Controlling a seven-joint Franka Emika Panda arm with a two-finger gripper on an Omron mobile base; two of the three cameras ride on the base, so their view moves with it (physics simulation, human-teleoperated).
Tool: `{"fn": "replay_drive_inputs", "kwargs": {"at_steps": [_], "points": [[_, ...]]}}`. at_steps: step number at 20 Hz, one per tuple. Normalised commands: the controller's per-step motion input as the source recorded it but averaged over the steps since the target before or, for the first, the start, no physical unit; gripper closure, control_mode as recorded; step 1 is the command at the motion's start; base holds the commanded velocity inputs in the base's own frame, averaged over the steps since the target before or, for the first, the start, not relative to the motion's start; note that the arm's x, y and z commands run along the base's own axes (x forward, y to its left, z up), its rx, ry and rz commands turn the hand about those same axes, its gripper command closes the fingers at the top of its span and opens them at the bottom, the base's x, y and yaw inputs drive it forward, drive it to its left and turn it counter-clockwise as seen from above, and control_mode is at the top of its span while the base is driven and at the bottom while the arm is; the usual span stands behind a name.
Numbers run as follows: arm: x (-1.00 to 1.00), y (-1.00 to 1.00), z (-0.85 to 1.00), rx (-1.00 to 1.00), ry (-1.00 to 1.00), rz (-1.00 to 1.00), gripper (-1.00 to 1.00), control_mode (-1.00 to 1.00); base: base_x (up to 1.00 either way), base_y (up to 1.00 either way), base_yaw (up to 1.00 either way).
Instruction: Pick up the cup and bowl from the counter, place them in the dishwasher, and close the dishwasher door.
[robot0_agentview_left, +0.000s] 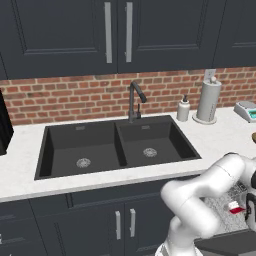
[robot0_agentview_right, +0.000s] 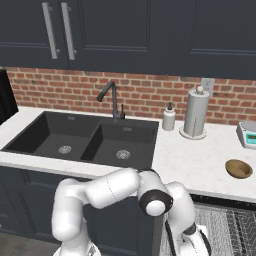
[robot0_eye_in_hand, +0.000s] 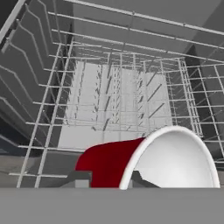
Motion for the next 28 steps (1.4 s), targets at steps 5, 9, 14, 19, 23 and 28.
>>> {"fn": "replay_drive_inputs", "kwargs": {"at_steps": [5, 9, 14, 19, 23, 28], "points": [[-0.09, 0.10, -0.22, 0.01, 0.05, 0.00, -1.00, -1.00, 0.00, 0.00, 0.00], [-0.37, 0.19, 0.00, 0.00, 0.02, 0.00, -1.00, -1.00, 0.00, 0.00, 0.00], [-0.72, 0.18, 0.02, 0.00, -0.02, 0.00, -1.00, -1.00, 0.00, 0.00, 0.00], [-0.91, 0.22, 0.41, 0.00, -0.13, -0.01, -1.00, -1.00, 0.00, 0.00, 0.00], [-1.00, 0.18, 0.89, 0.00, -0.16, -0.04, -1.00, -1.00, 0.00, 0.00, 0.00], [-1.00, 0.09, 1.00, 0.00, -0.10, -0.06, -1.00, -1.00, 0.00, 0.00, 0.00]]}}
